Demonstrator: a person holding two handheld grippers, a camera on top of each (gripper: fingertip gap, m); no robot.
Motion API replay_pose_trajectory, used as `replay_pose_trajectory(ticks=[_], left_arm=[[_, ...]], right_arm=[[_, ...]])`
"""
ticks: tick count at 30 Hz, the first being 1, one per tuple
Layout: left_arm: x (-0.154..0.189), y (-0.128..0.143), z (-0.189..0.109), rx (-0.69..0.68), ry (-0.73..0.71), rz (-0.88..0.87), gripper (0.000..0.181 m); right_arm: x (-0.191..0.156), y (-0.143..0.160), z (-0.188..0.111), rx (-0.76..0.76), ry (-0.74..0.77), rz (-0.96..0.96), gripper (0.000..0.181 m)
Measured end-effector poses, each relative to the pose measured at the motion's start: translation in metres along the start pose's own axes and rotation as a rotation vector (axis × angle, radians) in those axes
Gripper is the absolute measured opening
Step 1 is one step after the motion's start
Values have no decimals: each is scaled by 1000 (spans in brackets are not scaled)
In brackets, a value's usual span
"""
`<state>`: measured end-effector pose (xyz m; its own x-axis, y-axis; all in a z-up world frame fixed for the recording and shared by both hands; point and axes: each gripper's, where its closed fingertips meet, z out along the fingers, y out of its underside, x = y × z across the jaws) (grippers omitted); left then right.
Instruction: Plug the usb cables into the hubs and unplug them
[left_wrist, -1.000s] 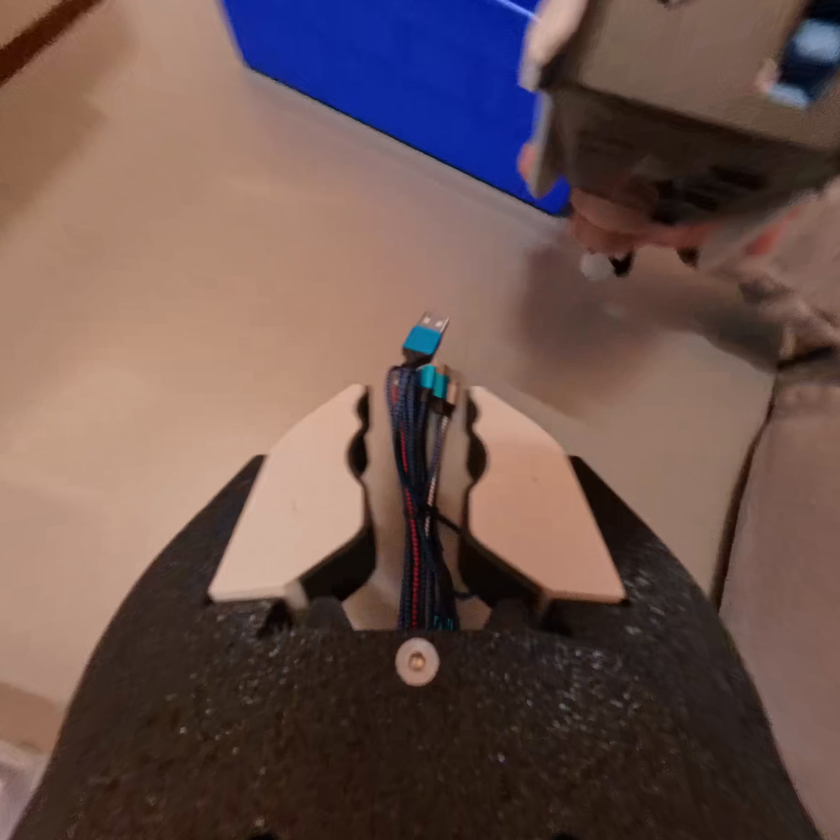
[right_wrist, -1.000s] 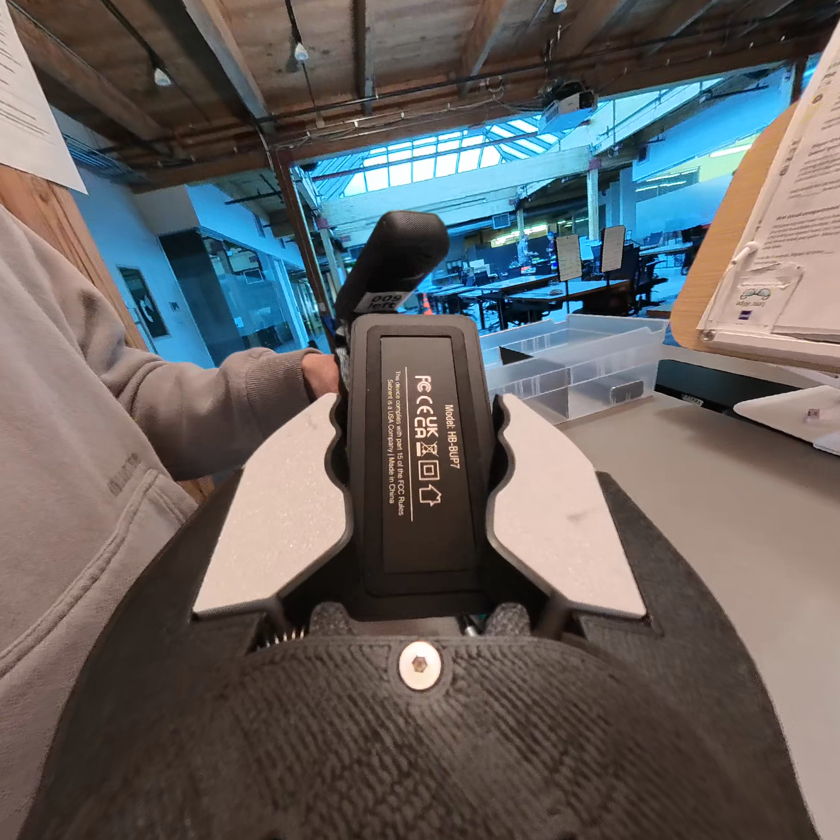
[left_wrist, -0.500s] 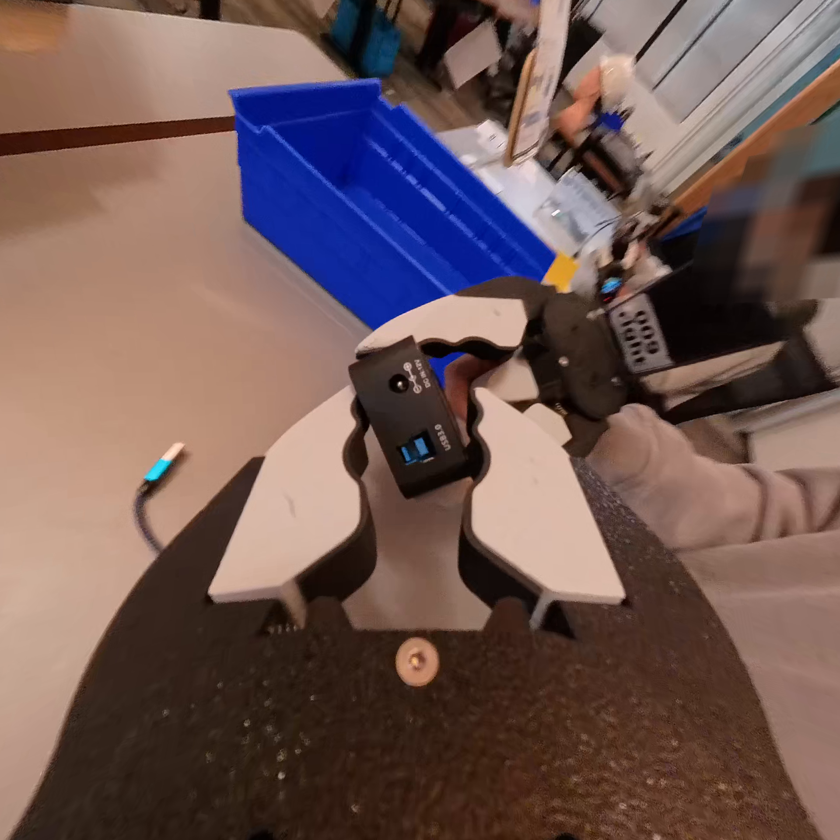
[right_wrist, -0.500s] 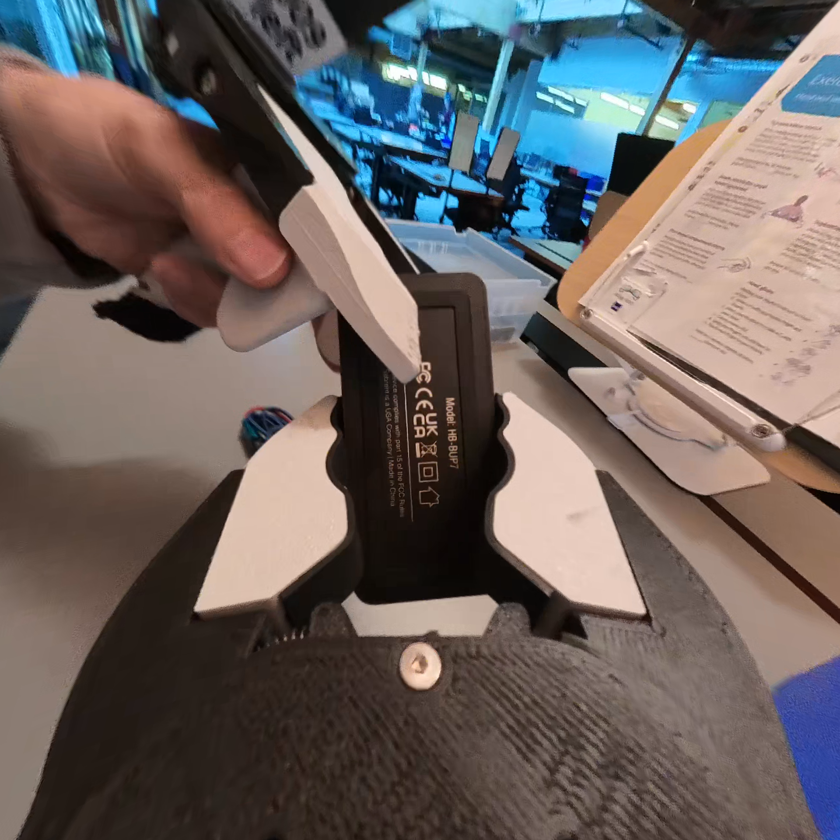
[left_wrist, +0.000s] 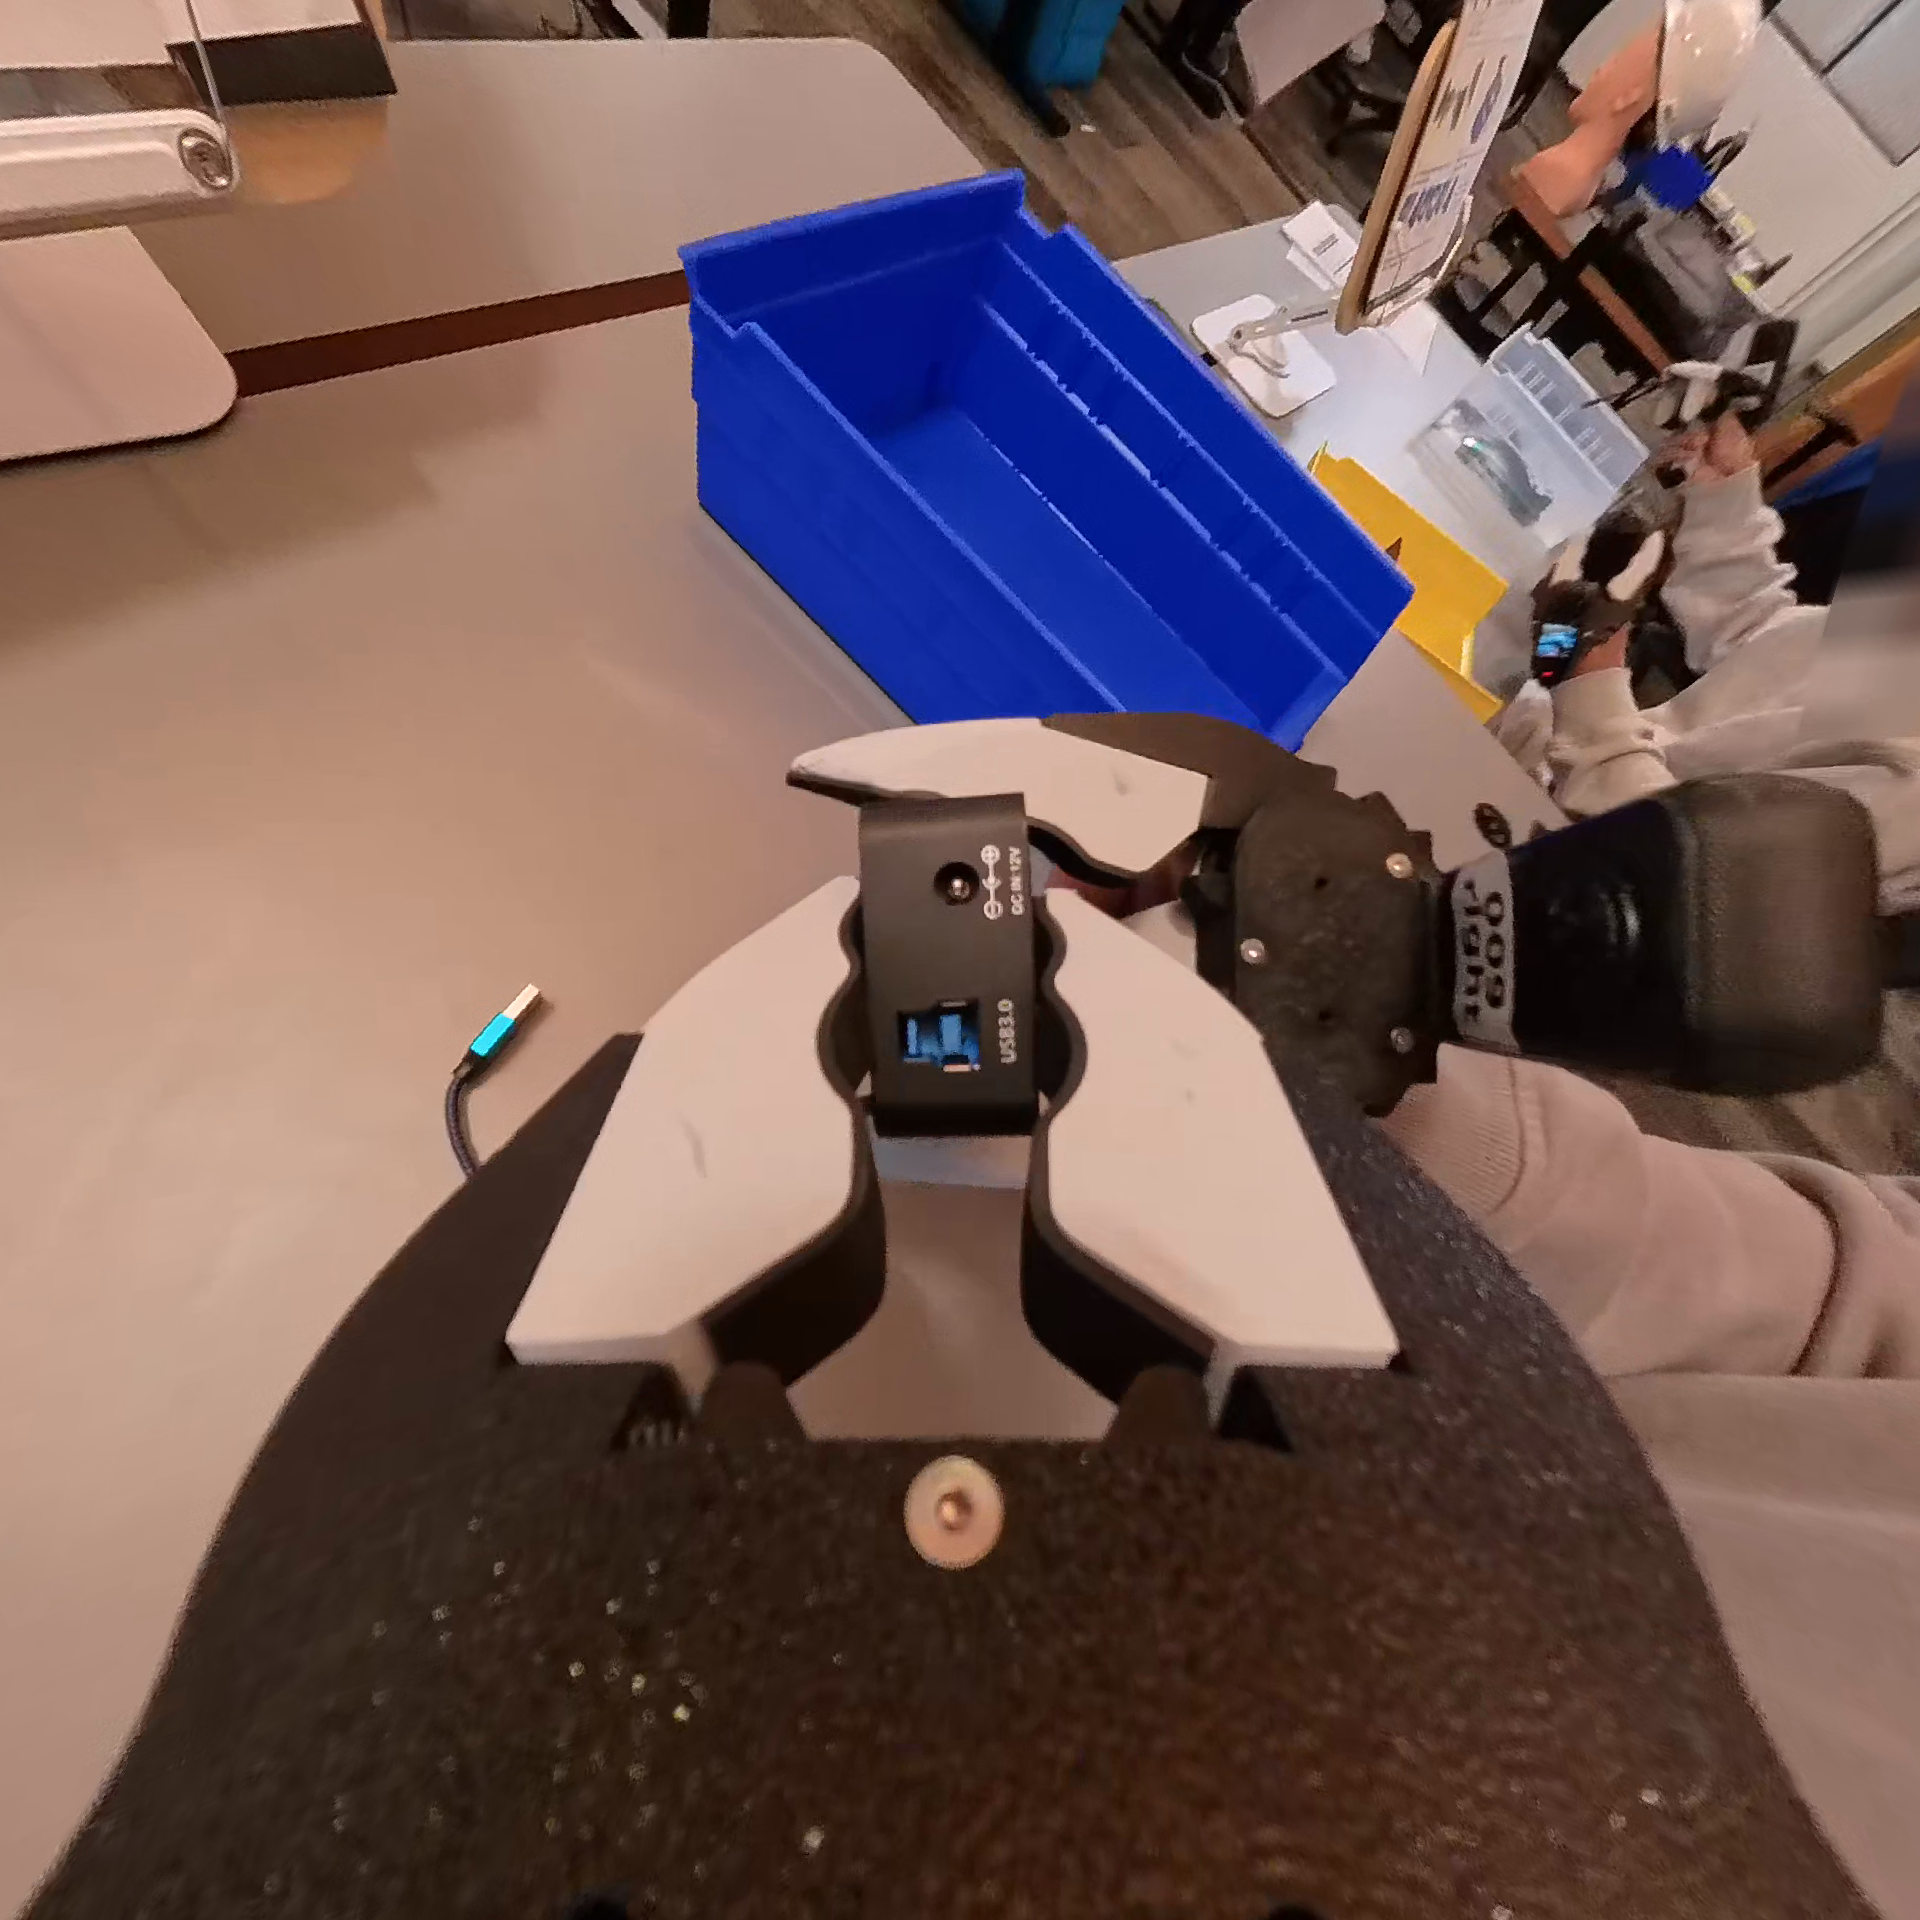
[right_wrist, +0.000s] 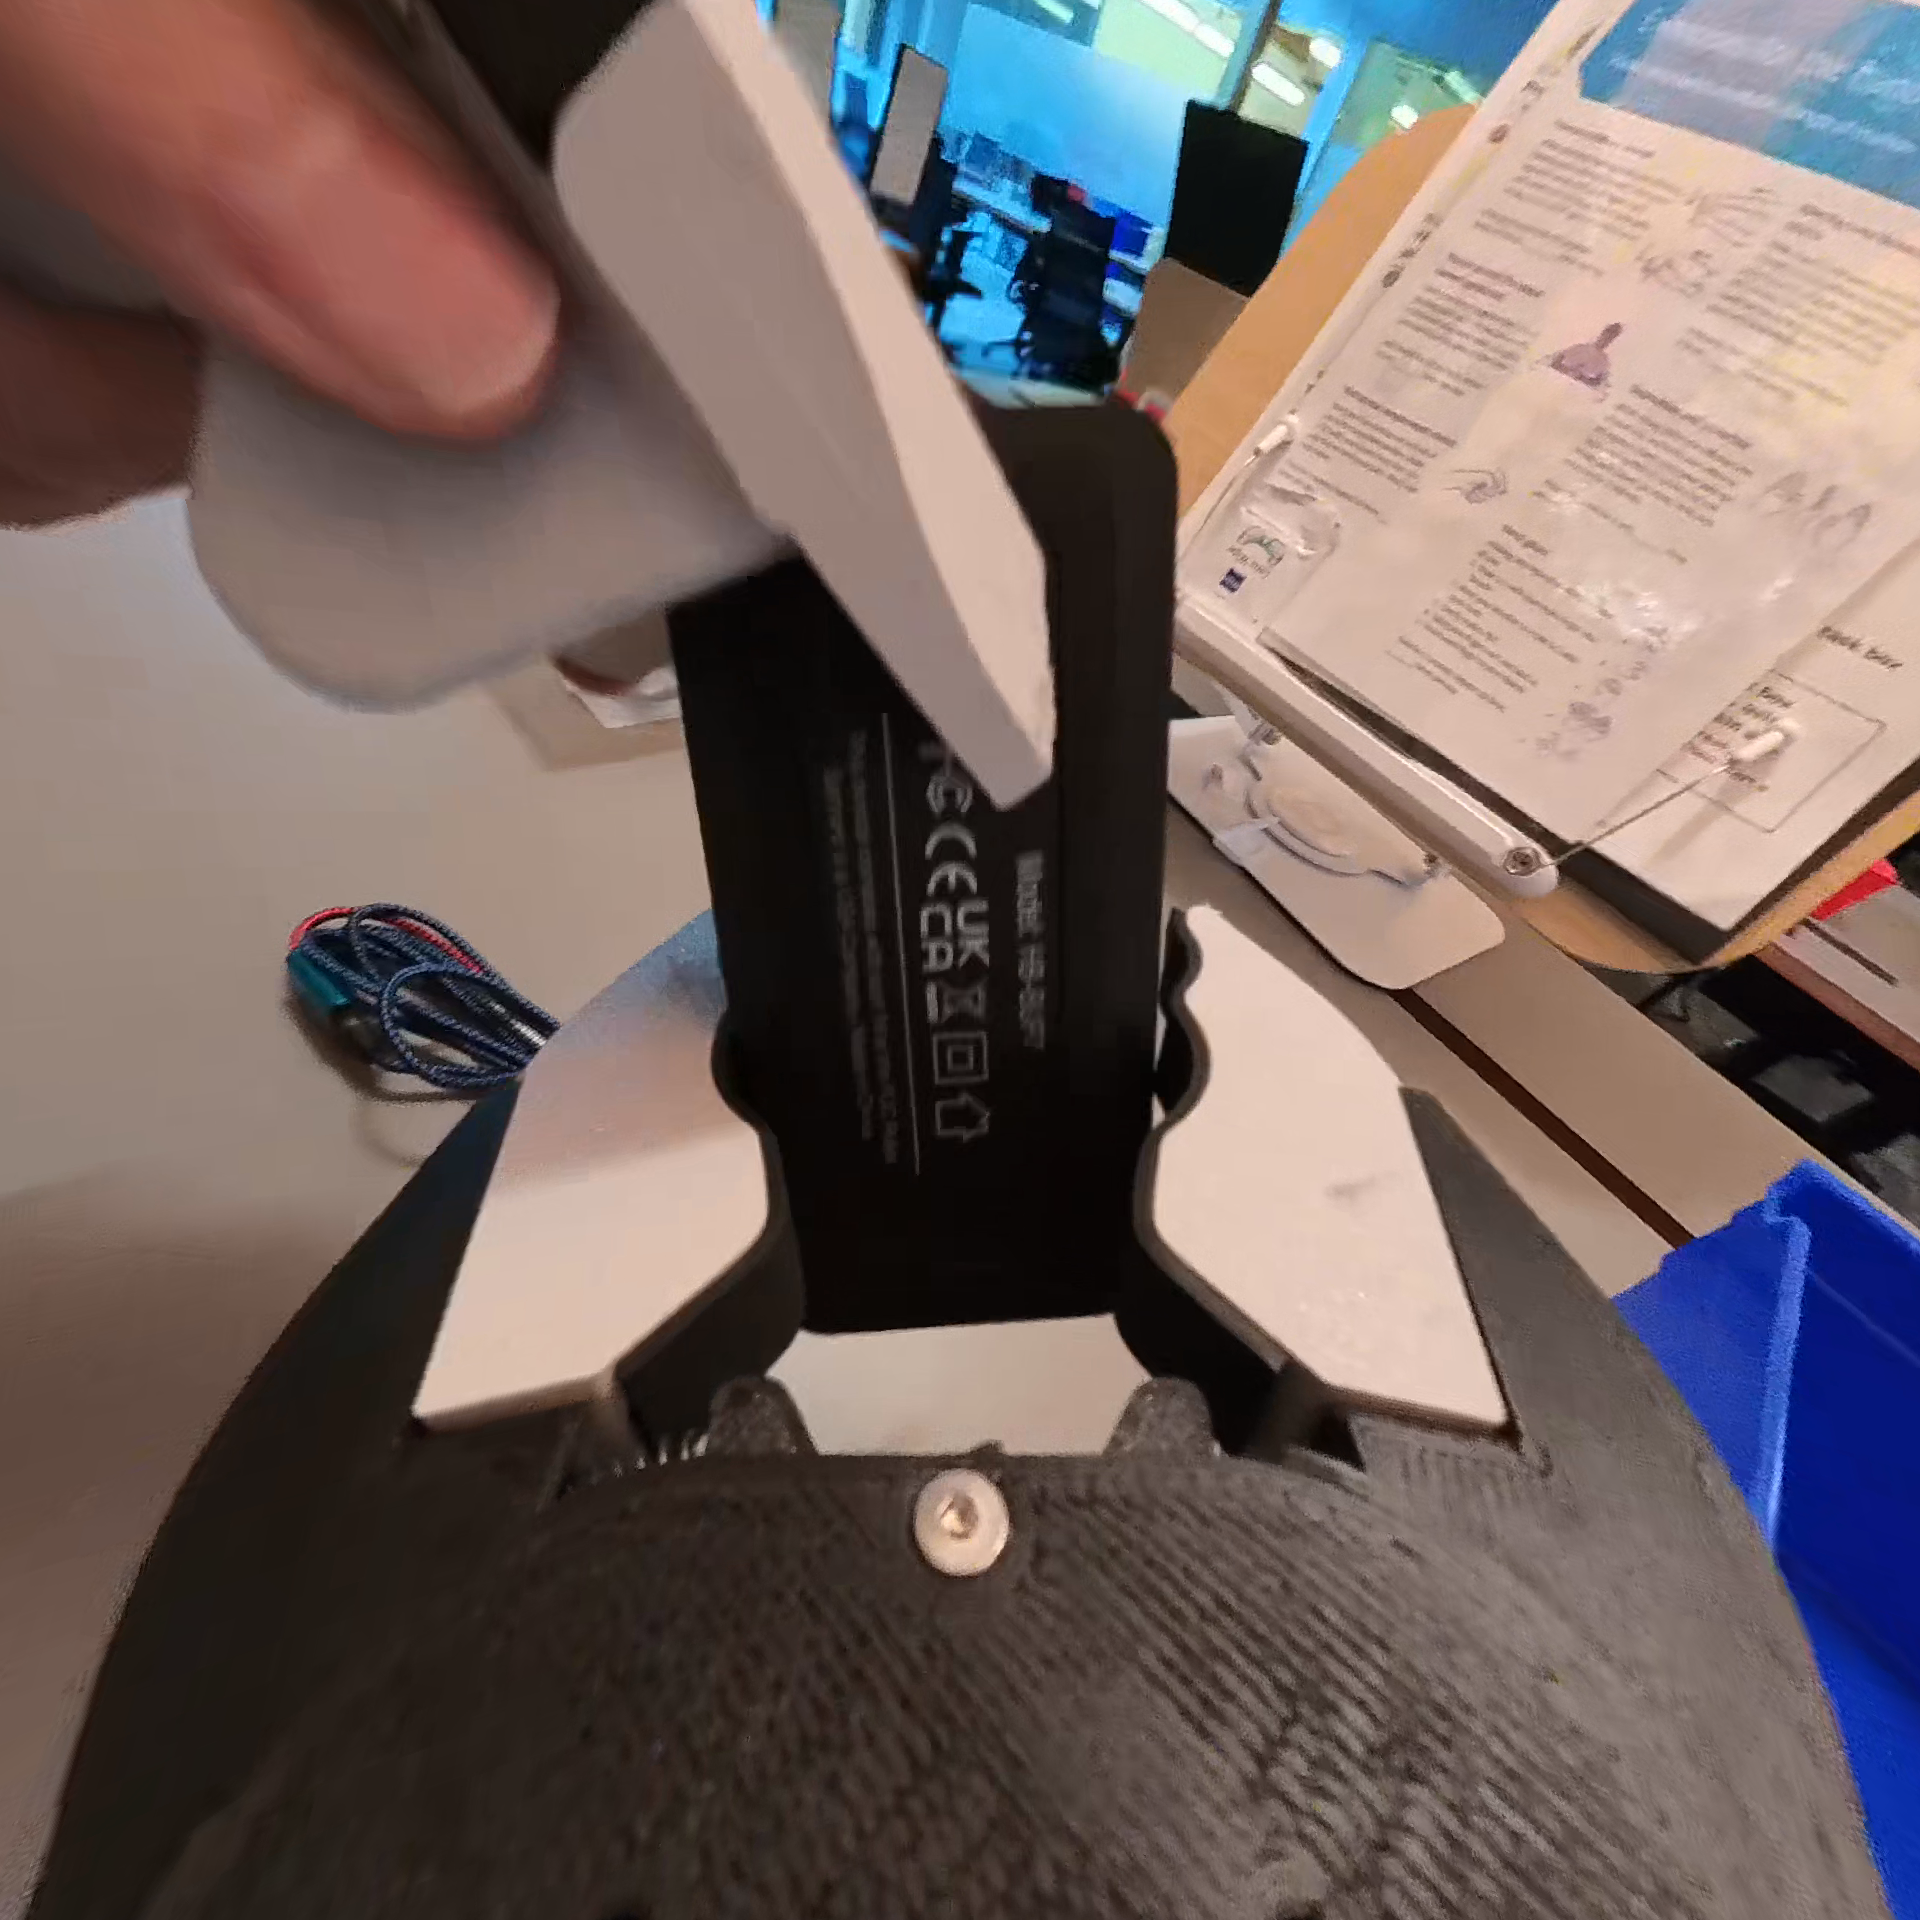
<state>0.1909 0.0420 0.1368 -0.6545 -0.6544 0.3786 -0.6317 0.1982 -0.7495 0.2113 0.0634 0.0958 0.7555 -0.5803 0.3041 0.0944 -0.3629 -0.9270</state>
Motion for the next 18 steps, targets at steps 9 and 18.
replay_pose_trajectory(ticks=[9, 18], left_arm=[[5, -6, 0, 51, -81, 85, 30], [-16, -30, -41, 204, 3, 209, 41]], right_arm=[[-6, -5, 8, -4, -47, 79, 71], [12, -2, -24, 161, -204, 422, 71]])
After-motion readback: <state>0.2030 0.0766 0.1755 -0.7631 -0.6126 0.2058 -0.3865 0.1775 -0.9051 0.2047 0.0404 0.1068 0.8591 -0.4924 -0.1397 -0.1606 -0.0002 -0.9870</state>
